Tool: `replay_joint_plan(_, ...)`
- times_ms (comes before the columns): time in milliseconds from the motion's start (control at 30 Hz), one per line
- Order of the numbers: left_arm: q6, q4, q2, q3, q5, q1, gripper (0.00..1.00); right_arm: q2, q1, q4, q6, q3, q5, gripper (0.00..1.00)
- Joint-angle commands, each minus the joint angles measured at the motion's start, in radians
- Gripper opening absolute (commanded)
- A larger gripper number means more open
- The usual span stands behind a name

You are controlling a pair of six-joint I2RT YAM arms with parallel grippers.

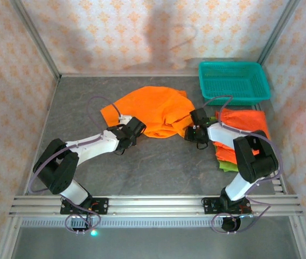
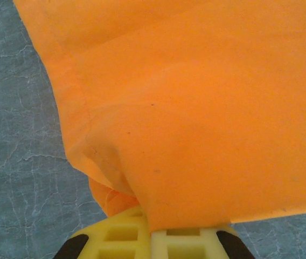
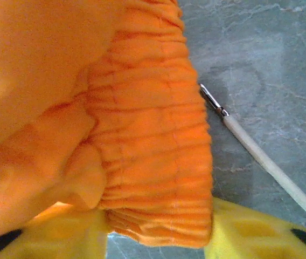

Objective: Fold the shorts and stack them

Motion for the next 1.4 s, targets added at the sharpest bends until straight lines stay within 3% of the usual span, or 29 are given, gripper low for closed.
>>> replay_joint_plan(0,0.012,0.017,-0.020,0.009,-0.045,0.010,0.00,0.022,0.007,0.018,-0.033,0.025,0.013,0.30)
replay_joint_plan(133,0.014,0.013,-0.041,0.014,-0.053,0.016,0.00,0.019,0.007,0.013,-0.034,0.030,0.010,0.03)
replay_joint_plan(200,0.015,0.008,-0.060,0.017,-0.062,0.022,0.00,0.005,0.007,0.004,-0.030,0.038,0.015,0.00)
replay_joint_plan(467,0.088,-0.103,-0.183,0.128,-0.122,0.098,0.00,-0.206,0.006,-0.085,-0.005,0.130,0.001,0.00)
replay_joint_plan(800,0.196,-0.218,-0.338,0.494,-0.106,0.303,0.00,-0.493,0.007,-0.218,-0.029,0.368,-0.033,0.00)
replay_joint_plan(1100,0.307,-0.289,-0.318,0.817,-0.113,0.351,0.00,-0.610,0.006,-0.250,0.014,0.499,-0.120,0.00)
replay_joint_plan(1300,0.323,-0.305,-0.228,0.830,-0.063,0.370,0.00,-0.617,0.009,-0.299,0.067,0.474,-0.118,0.00)
replay_joint_plan(1367,0.312,-0.255,-0.186,0.766,-0.038,0.374,0.06,-0.616,0.009,-0.299,0.102,0.431,-0.091,0.00)
